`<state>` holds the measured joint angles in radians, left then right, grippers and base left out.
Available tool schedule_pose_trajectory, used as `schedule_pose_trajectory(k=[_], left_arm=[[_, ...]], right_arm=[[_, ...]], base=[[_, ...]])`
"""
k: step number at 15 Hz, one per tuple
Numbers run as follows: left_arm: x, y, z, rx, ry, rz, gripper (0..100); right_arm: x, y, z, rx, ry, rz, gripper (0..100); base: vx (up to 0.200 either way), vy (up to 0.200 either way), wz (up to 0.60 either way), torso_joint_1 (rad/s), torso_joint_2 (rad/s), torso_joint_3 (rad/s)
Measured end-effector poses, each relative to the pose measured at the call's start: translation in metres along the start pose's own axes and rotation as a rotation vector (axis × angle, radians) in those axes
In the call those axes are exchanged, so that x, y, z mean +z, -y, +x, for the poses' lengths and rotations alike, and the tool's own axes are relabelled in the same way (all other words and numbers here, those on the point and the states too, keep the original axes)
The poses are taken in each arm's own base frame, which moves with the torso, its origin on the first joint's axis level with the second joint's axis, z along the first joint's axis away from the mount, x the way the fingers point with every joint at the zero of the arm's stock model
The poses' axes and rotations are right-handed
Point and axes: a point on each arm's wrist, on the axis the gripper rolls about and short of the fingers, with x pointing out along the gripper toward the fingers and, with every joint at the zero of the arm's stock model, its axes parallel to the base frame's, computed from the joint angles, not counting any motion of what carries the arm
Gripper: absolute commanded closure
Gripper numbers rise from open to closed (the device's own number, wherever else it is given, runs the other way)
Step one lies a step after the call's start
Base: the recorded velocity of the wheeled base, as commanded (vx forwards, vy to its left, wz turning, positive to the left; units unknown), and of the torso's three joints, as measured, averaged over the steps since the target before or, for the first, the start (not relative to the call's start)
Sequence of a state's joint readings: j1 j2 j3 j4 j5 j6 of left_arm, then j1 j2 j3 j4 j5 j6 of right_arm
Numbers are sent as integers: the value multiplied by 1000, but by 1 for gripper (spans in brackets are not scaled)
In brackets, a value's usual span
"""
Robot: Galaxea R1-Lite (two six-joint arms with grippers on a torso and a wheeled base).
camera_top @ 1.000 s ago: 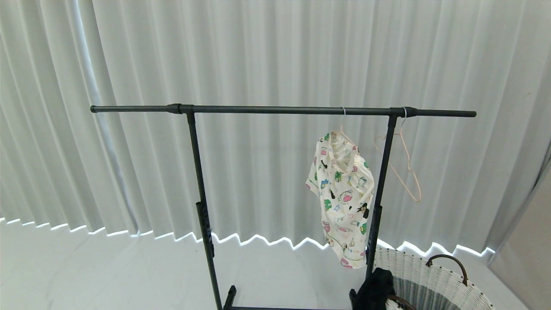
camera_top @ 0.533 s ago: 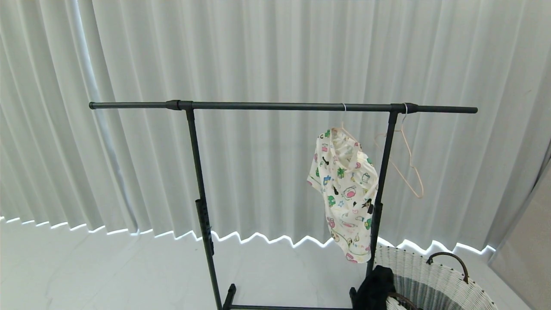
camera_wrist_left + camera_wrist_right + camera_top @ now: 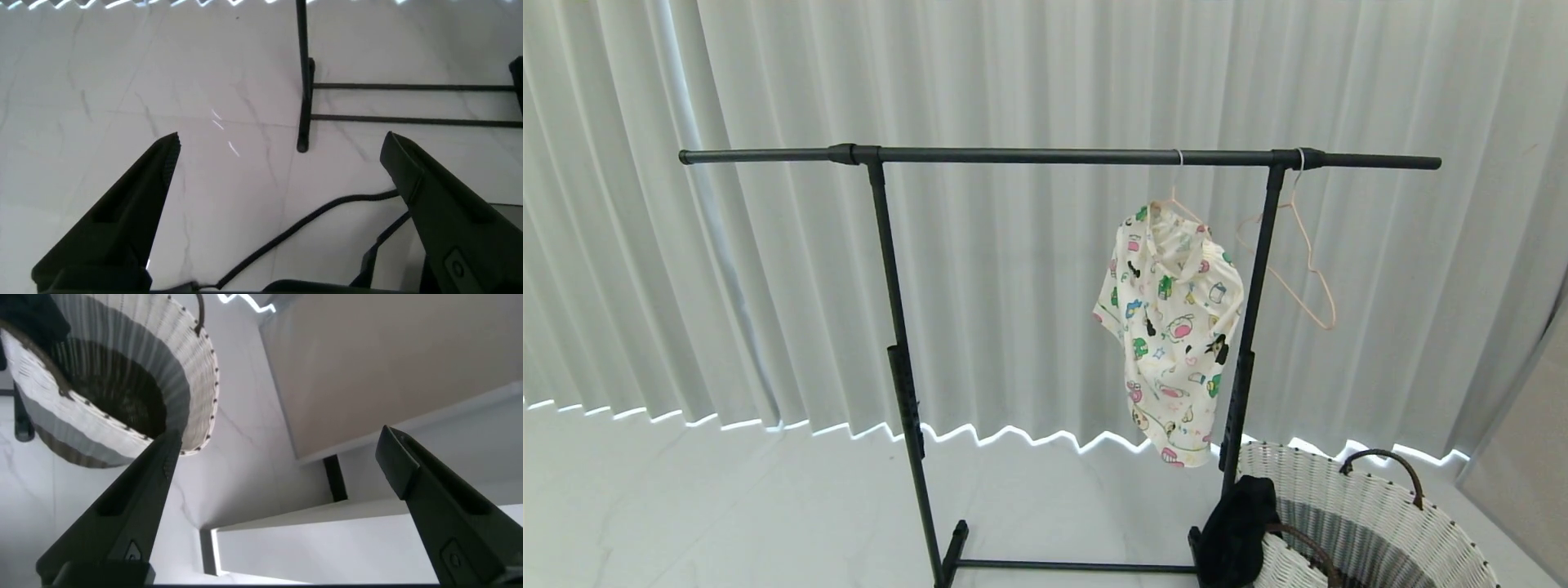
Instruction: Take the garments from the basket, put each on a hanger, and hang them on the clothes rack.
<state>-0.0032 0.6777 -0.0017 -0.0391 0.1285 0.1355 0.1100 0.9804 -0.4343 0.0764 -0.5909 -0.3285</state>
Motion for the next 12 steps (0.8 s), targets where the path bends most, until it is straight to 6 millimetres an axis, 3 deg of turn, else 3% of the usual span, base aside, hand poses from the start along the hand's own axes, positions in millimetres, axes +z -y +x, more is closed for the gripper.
schedule_pose_trajectory(k=[7, 11, 12], left_arm=[[-1, 0, -3, 3, 32, -4, 0], [-1, 0, -3, 9, 39, -3, 0], [-1, -1, -3, 19, 35, -3, 0]], right_arm=[[-1, 0, 0, 1, -2, -4, 0], [-2, -3, 2, -13, 41, -20, 0], [-3, -4, 3, -16, 52, -28, 0]], base=[[0, 0, 0, -167, 465, 291], [0, 0, 0, -33, 138, 94], [200, 0, 0, 2, 36, 32]])
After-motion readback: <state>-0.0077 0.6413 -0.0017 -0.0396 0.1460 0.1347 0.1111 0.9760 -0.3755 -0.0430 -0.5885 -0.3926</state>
